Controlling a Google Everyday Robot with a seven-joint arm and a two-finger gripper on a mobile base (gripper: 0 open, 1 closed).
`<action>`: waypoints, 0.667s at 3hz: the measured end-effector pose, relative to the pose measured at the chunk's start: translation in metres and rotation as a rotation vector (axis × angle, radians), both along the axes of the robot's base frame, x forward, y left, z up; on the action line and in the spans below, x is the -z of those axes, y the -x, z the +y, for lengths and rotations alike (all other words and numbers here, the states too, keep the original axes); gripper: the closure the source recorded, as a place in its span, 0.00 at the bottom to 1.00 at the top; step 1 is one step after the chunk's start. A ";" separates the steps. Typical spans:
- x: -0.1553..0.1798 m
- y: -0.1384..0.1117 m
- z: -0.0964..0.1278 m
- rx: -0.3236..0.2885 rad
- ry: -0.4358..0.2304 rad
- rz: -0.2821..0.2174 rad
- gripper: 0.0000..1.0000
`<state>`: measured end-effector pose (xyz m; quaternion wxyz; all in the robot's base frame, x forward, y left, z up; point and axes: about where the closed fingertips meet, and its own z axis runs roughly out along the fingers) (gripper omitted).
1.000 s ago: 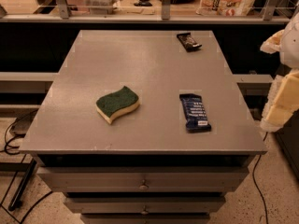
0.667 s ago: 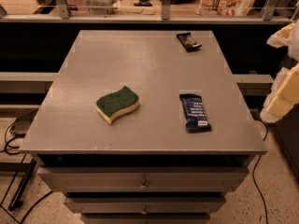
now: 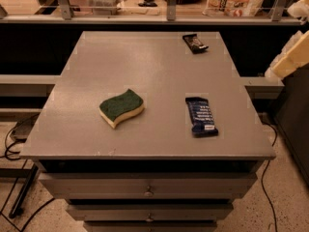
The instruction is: Move rxbar chocolate near sponge
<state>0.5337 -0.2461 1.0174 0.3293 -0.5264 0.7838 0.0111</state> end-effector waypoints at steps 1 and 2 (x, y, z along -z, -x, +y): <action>0.002 0.000 0.001 0.000 0.000 0.005 0.00; 0.012 -0.012 0.022 0.001 -0.059 0.005 0.00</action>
Offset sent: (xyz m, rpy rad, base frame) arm 0.0327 0.0513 -0.0277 0.1554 0.0048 -0.0112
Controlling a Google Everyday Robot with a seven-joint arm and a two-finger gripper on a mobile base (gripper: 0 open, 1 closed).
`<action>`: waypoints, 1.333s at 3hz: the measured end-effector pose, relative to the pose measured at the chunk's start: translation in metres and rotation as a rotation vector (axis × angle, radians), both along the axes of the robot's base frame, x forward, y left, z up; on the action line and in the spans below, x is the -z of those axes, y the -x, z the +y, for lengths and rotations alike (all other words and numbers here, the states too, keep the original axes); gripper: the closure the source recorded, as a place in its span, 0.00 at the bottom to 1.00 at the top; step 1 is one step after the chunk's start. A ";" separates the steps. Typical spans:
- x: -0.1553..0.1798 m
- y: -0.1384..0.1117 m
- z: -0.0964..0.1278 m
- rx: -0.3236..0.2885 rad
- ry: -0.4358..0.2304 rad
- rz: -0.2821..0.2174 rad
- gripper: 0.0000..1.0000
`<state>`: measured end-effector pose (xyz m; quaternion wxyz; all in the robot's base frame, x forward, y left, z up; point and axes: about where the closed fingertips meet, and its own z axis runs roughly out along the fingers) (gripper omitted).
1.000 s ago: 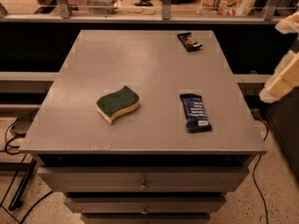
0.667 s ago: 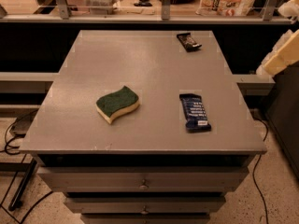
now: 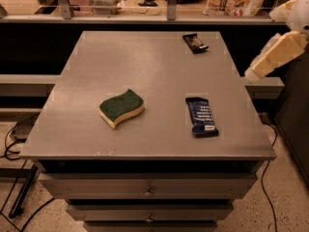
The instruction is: Move rxbar chocolate near sponge
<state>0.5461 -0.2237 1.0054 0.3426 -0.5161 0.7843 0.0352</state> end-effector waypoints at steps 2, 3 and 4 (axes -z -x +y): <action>0.022 -0.073 0.060 -0.030 -0.212 0.003 0.00; 0.035 -0.112 0.081 -0.015 -0.310 0.014 0.00; 0.055 -0.172 0.104 0.010 -0.395 0.012 0.00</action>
Offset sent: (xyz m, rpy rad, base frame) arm 0.1252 0.0896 -0.0316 0.3691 0.0113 0.0400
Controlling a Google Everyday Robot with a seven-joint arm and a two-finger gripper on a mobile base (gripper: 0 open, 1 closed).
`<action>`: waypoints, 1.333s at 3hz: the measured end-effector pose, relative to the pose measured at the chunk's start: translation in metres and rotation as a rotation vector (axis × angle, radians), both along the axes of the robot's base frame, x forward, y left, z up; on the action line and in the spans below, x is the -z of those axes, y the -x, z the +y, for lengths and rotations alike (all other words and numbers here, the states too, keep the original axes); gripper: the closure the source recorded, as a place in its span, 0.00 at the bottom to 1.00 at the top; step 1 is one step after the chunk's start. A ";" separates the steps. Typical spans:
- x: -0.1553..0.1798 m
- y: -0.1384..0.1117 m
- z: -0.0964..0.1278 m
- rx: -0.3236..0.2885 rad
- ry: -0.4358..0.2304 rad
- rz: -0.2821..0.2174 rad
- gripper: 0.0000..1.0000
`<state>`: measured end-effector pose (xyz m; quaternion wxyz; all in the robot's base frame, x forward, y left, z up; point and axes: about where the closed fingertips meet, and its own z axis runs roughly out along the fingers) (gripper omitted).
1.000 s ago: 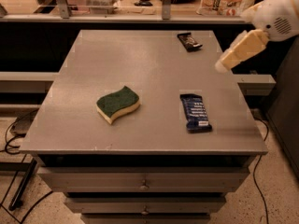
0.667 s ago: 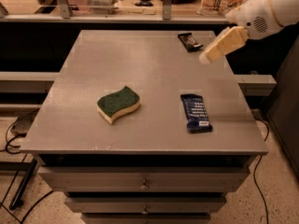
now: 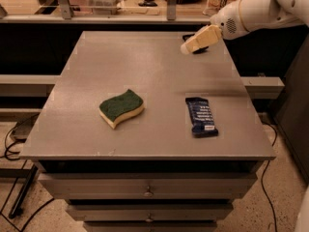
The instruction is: Move rxbar chocolate near sponge
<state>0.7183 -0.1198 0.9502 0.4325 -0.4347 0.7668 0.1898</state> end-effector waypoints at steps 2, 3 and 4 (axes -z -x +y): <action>0.011 -0.006 0.005 0.048 -0.050 0.012 0.00; 0.024 -0.029 0.008 0.145 -0.118 -0.001 0.00; 0.036 -0.070 0.000 0.283 -0.168 -0.049 0.00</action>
Offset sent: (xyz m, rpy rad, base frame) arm 0.0156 0.0076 -0.0310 0.1564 0.0296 -0.1637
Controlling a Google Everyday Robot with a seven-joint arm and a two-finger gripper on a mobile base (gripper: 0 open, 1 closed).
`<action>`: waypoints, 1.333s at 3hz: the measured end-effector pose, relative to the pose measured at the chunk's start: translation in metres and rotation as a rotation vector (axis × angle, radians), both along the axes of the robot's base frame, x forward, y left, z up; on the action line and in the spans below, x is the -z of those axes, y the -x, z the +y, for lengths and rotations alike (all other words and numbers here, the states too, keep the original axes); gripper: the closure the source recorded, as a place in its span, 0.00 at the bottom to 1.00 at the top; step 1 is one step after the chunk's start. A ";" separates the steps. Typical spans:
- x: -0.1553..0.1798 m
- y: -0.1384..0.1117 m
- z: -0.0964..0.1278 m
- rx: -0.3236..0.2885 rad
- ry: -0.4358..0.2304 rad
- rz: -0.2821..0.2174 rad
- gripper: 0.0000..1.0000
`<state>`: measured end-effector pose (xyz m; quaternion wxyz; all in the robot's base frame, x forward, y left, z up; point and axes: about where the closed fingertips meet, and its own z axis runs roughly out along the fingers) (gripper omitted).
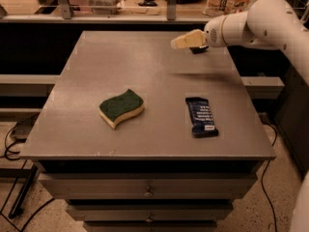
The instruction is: Move rxbar chocolate near sponge
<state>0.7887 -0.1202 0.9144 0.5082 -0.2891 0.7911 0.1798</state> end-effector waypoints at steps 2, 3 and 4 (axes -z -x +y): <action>0.032 -0.044 -0.020 0.128 -0.028 0.018 0.00; 0.053 -0.061 -0.026 0.156 -0.051 0.051 0.00; 0.074 -0.076 -0.030 0.172 -0.080 0.087 0.03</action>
Offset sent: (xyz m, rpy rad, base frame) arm 0.0674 -0.0407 -0.0566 0.0572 0.0475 -0.2052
